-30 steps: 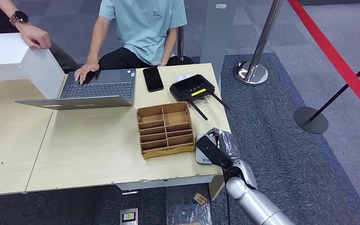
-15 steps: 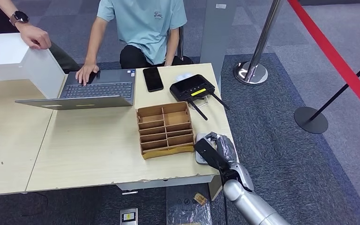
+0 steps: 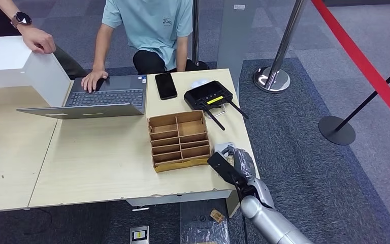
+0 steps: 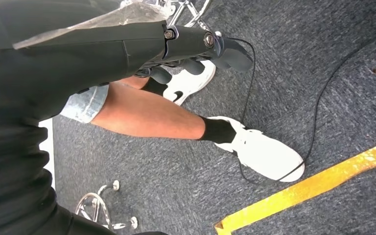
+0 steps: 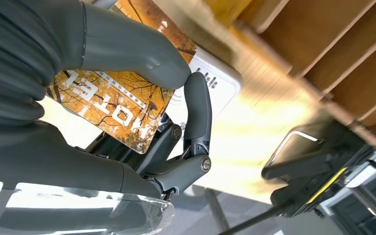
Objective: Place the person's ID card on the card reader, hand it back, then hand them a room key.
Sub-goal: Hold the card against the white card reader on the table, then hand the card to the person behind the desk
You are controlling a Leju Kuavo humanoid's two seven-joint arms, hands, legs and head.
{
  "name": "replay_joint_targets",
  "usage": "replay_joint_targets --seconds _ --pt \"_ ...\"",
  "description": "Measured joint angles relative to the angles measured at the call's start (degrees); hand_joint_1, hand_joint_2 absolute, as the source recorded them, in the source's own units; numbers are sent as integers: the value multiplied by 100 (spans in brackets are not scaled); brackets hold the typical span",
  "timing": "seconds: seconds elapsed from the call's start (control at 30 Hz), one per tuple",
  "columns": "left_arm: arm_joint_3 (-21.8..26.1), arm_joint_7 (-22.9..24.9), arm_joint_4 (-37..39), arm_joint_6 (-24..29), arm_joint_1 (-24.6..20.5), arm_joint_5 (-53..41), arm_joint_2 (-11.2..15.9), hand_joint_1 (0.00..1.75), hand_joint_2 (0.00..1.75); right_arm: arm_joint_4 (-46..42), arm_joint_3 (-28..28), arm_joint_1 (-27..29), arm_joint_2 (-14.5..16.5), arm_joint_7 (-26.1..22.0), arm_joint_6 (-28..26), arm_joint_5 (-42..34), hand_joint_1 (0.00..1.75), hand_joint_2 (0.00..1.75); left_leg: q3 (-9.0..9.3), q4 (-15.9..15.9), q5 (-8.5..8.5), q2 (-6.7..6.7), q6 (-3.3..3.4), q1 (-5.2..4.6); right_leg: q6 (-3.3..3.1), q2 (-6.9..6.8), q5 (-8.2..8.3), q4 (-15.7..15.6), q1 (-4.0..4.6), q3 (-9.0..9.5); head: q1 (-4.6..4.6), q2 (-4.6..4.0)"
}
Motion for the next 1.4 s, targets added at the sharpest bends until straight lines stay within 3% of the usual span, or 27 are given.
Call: replay_joint_targets --seconds 0.4,0.7,1.1,1.4 --pt "-2 -63 0 -63 4 -170 -18 0 175 -985 4 -730 -559 980 928 1012 175 175 -2 6 2 2 1 -2 6 2 6 0 -2 -2 1 0" --pt "-2 -111 0 -81 3 -240 -53 0 175 -1638 16 -1204 -798 1145 1306 1209 175 175 -5 6 2 2 1 -2 6 2 7 2 -1 -3 1 0" --pt "-3 -10 -2 -243 -135 -445 -143 0 175 -1639 328 -2235 -733 1197 2197 1492 175 175 -7 6 5 1 -1 -1 6 3 8 6 -1 -3 1 0" --pt "-4 -5 -2 -262 -209 -461 -183 0 175 -1270 614 -2693 -601 1186 2300 1569 175 175 -8 6 4 -1 -1 0 5 2 7 5 0 -4 1 0"
